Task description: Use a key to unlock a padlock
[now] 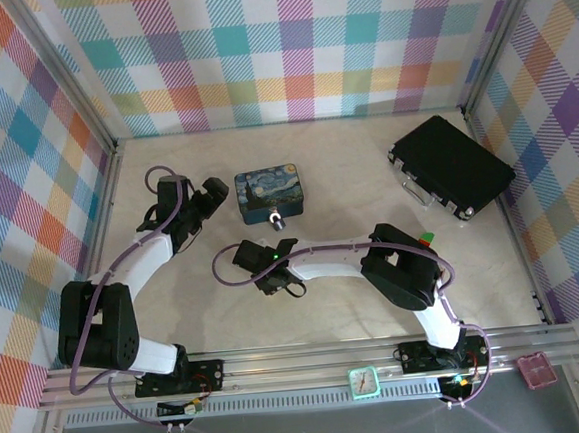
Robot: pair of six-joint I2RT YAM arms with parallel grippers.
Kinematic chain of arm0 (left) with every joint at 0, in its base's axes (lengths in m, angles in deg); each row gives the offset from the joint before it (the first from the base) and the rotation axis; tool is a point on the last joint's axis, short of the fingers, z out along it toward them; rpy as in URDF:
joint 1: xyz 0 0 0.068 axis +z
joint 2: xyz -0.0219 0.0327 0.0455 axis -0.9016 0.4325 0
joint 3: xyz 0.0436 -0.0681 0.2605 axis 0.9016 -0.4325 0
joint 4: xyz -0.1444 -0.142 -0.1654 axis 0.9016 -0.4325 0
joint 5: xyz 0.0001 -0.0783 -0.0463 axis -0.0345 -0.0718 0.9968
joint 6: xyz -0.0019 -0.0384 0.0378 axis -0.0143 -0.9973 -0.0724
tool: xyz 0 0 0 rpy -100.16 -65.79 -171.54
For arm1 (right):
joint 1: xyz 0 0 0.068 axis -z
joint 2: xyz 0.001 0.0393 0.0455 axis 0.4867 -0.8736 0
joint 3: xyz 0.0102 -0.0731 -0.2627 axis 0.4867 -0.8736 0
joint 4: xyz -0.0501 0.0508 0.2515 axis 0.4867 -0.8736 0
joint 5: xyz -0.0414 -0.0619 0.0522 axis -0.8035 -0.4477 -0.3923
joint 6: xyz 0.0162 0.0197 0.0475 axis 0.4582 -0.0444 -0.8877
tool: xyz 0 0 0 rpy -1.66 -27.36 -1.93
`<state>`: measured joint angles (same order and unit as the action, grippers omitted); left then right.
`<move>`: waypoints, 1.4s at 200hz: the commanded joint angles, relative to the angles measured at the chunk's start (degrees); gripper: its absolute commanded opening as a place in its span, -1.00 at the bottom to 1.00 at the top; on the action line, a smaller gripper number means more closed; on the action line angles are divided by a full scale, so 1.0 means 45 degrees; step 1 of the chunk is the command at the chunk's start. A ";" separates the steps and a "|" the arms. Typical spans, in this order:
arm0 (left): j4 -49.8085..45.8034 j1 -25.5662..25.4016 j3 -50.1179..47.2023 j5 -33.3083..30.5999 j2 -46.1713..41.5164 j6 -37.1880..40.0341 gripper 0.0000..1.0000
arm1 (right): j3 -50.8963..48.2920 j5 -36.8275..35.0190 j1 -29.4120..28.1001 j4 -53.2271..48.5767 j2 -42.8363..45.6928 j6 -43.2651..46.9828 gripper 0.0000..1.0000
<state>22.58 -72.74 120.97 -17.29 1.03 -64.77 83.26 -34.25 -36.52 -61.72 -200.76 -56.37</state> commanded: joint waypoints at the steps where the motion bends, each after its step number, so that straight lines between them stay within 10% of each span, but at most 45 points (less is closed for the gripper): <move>1: 0.0217 0.0139 -0.0290 0.0325 -0.0590 -0.0087 0.99 | -0.0169 -0.0003 0.0023 -0.0210 -0.0350 -0.0153 -0.52; 77: 0.0857 -0.0197 -0.1424 0.1113 -0.1551 -0.1290 0.99 | -0.2752 0.1409 0.1019 0.2136 0.1512 0.0571 -0.96; 151: 0.1711 -0.3859 -0.1317 0.0548 -0.0783 -0.2490 1.00 | -0.5843 0.4222 0.3287 0.3091 0.5637 0.0507 -1.00; 241: 0.5283 -0.6918 -0.1293 0.0367 0.0998 -0.4480 0.63 | -0.6188 0.4959 0.4920 0.2592 0.8301 0.0527 -1.00; 280: 0.5647 -0.7116 -0.1314 0.0496 0.1343 -0.4575 0.06 | -0.6148 0.5024 0.4986 0.2816 0.8352 0.0380 -1.00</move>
<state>44.09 -103.66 114.94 -15.19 6.30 -83.87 55.76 -12.94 -14.69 -50.51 -164.31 -54.49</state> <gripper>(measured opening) 0.609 0.063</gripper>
